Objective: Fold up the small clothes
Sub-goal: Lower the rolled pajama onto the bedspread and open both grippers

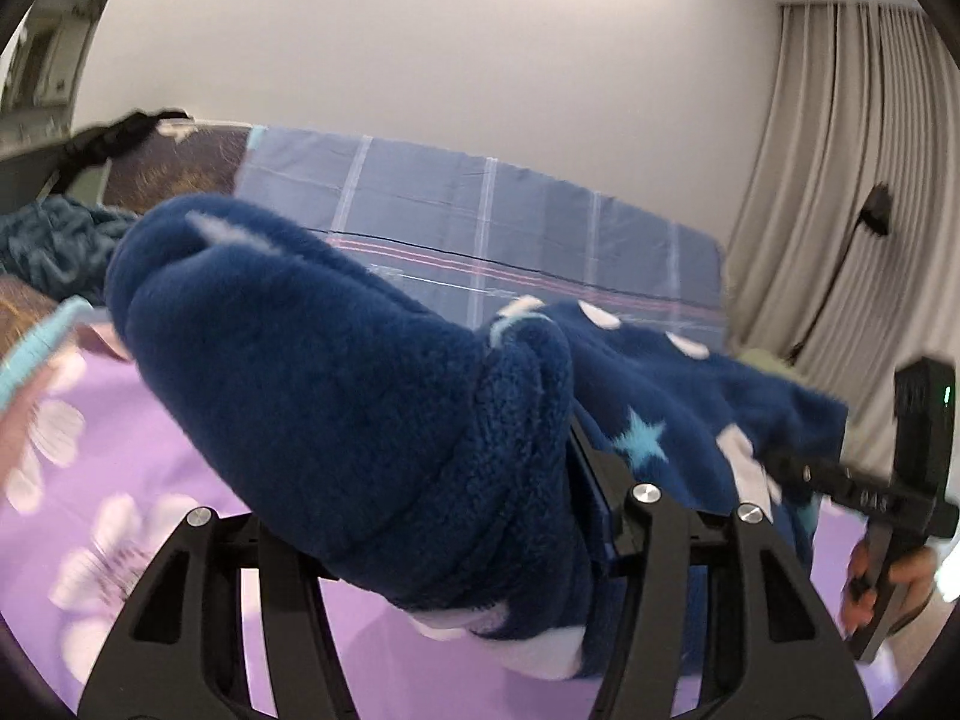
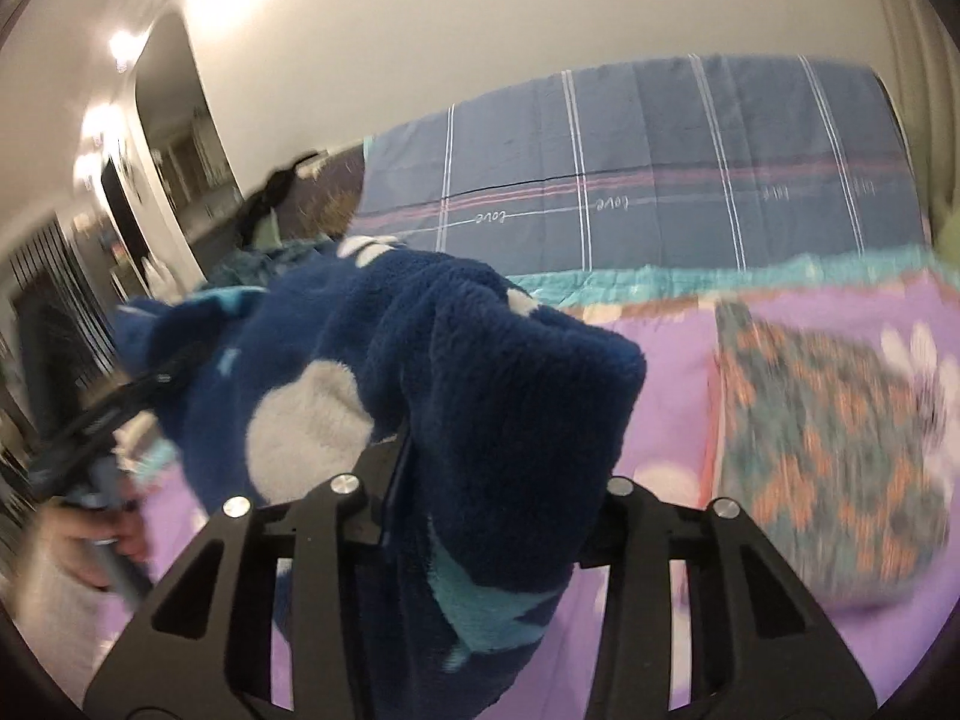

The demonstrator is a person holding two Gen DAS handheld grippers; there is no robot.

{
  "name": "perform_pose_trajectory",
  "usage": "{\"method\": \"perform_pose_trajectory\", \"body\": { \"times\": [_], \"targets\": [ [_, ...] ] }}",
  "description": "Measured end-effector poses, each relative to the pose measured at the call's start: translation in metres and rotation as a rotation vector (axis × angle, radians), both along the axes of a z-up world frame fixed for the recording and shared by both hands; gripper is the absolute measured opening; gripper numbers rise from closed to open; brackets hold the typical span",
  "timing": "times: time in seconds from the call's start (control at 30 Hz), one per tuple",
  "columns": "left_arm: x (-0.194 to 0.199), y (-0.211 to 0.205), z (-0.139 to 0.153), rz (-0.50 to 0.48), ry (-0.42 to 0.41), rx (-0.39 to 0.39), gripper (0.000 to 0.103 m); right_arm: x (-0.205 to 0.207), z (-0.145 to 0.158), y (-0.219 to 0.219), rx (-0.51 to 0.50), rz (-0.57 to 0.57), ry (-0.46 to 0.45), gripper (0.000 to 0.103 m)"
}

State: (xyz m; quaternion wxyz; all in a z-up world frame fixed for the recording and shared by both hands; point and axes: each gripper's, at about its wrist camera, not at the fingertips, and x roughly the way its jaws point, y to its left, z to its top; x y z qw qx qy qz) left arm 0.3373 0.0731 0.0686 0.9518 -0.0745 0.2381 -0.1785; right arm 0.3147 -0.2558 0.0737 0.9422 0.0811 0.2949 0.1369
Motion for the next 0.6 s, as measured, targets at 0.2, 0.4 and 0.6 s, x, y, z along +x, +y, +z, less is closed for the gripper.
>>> {"method": "perform_pose_trajectory", "body": {
  "times": [0.2,0.4,0.6],
  "targets": [
    [0.05,0.022,-0.033,0.119,0.053,-0.009,0.058,0.073,-0.018,0.037,-0.074,0.005,-0.007,0.037],
    [0.09,0.04,-0.089,0.209,0.183,-0.007,0.062,0.135,-0.064,0.065,-0.155,-0.041,0.01,0.049],
    [0.093,0.052,-0.153,0.277,0.348,0.085,0.077,0.14,-0.135,0.063,-0.288,-0.158,0.152,0.078]
  ]
}}
